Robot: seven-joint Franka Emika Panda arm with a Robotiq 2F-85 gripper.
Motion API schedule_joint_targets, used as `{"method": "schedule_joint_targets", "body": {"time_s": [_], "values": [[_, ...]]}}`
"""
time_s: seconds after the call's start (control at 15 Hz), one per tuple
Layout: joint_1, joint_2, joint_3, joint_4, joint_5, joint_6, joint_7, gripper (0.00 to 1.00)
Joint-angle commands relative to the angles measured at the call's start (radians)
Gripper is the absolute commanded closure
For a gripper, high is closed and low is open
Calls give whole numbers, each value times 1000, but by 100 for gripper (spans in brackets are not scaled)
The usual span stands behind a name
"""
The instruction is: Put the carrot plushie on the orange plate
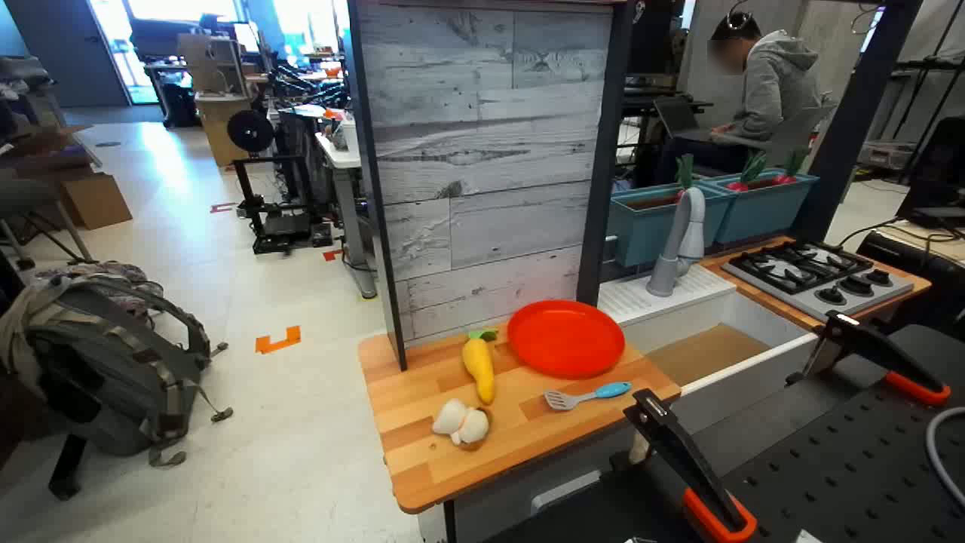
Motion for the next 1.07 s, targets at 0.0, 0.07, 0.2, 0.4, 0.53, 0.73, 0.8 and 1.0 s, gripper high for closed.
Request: {"method": "schedule_joint_targets", "body": {"time_s": [0.0, 0.07, 0.2, 0.4, 0.53, 0.73, 0.8, 1.0], "values": [[-15, 3, 13, -6, 11, -7, -10, 0], [-15, 5, 13, -15, 11, -7, -10, 0], [-15, 7, 14, -21, 11, -7, -10, 0], [-15, 7, 14, -21, 11, -7, -10, 0], [-11, 24, 18, -14, 23, 8, 4, 0], [4, 76, 42, 9, 57, 56, 36, 0], [10, 101, 55, 18, 73, 79, 50, 0], [36, 211, 105, 47, 119, 177, 94, 0]]}}
